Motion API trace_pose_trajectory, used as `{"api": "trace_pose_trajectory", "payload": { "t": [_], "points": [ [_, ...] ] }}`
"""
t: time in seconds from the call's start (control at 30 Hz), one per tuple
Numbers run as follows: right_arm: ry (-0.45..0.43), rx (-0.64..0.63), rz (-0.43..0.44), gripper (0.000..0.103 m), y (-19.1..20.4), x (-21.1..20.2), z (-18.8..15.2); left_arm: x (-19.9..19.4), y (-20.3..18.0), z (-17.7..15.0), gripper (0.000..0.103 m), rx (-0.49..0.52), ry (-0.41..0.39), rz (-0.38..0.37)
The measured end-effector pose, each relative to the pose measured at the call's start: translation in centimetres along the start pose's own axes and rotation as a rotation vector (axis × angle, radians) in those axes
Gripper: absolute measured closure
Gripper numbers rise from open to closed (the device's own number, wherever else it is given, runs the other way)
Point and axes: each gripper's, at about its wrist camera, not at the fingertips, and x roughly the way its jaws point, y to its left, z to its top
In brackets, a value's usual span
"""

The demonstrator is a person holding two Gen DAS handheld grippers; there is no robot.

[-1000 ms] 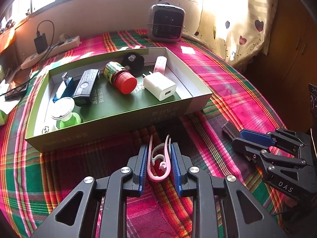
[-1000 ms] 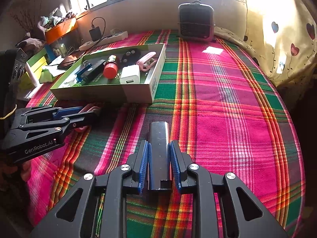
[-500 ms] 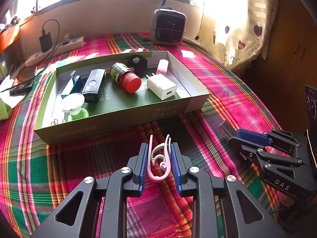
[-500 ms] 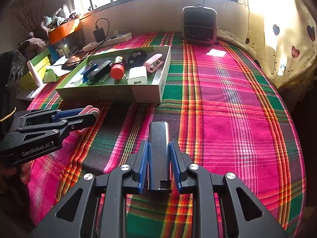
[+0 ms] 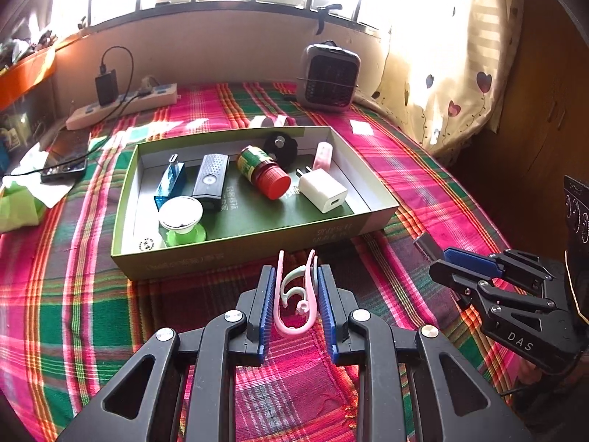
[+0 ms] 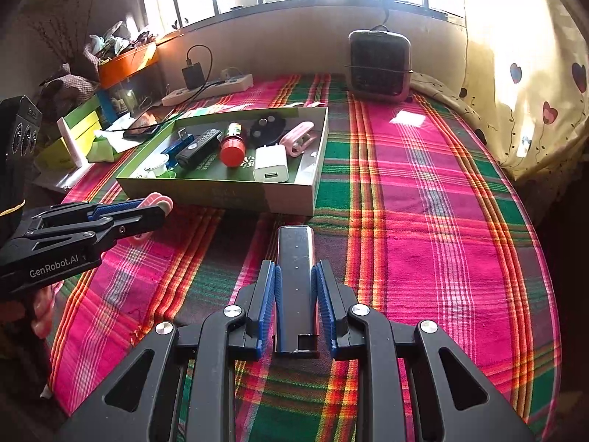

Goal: Organize rigid objects
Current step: 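Carry pink ear-hook with left gripper while right gripper carries black device into box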

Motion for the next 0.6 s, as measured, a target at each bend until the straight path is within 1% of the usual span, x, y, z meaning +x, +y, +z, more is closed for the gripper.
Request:
{"api": "trace_pose_trajectory", "payload": {
  "t": [0.33,0.6],
  "points": [
    [-0.036,-0.028,-0.002,0.079,0.8,-0.6,1.9,-0.8,1.1,1.5,0.081,-0.010,-0.034,0.013],
    [-0.056,-0.035,-0.002,0.079,0.8,-0.2,4.1,-0.3,1.7,2.5,0.081,-0.015,-0.035,0.019]
  ]
}}
